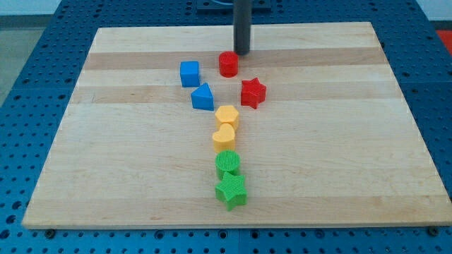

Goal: Point your arm towards blue cube

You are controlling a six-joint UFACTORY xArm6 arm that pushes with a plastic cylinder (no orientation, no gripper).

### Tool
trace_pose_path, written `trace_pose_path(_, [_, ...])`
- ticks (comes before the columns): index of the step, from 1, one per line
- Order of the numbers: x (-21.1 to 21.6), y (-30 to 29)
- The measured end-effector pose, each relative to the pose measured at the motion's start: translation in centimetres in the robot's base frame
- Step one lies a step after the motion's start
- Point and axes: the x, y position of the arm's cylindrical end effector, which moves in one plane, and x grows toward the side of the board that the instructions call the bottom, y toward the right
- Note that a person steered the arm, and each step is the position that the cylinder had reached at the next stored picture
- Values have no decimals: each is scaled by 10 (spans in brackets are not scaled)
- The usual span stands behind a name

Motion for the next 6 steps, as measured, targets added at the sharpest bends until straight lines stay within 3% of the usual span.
trace_pose_path(2, [-14,-98])
trace_pose_path(3, [54,-140])
trace_pose_path(6, [116,-147])
